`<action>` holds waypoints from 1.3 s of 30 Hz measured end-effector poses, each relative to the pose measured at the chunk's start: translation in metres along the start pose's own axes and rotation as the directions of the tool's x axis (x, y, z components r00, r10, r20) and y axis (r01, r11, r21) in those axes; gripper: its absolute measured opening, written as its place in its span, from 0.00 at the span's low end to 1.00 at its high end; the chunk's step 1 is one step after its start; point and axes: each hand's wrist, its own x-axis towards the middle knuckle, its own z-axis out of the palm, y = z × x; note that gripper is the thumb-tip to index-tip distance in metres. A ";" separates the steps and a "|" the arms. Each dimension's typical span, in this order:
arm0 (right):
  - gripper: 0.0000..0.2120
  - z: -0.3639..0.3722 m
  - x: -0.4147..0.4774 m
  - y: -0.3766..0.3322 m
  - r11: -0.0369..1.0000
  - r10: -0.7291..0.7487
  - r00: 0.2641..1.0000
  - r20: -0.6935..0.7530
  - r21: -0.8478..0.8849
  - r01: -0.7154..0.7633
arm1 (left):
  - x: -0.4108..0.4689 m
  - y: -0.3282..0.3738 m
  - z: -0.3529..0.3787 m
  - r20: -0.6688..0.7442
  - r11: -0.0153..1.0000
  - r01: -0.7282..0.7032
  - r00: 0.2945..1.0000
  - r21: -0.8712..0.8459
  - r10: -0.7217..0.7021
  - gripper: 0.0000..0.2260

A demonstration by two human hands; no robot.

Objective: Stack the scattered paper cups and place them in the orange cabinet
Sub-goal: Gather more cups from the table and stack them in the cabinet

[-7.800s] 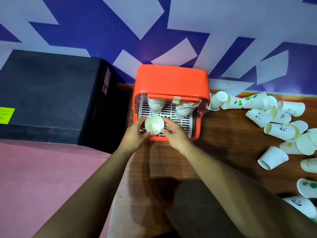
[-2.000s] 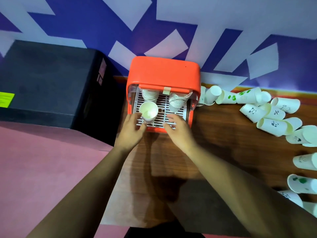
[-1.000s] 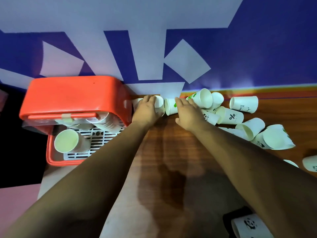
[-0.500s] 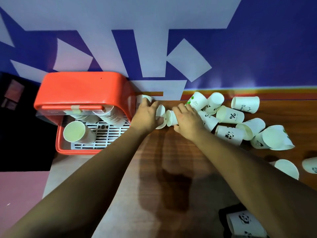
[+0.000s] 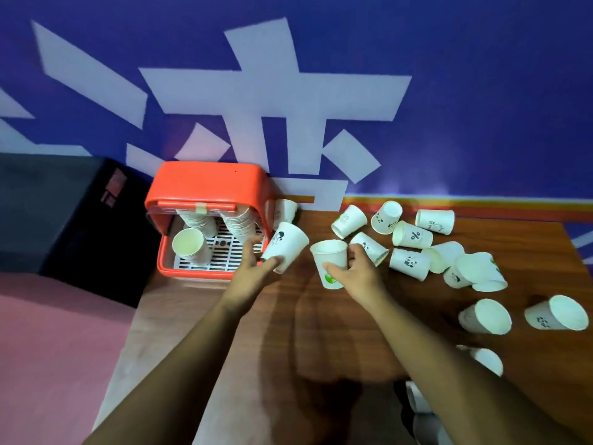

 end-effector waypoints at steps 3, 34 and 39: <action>0.34 0.016 -0.012 -0.018 0.991 -0.004 0.997 0.073 0.132 -0.006 | -0.020 0.001 -0.019 0.084 0.999 0.008 0.996 -0.050 -0.004 0.34; 0.30 0.285 0.002 -0.166 0.962 -0.254 0.966 -0.039 0.094 0.256 | 0.024 0.000 -0.318 -0.094 0.987 -0.158 0.983 -0.025 0.155 0.30; 0.29 0.287 0.005 -0.157 0.983 -0.185 0.982 -0.025 -0.024 0.185 | 0.034 0.002 -0.317 -0.054 0.984 -0.176 0.983 0.003 0.176 0.30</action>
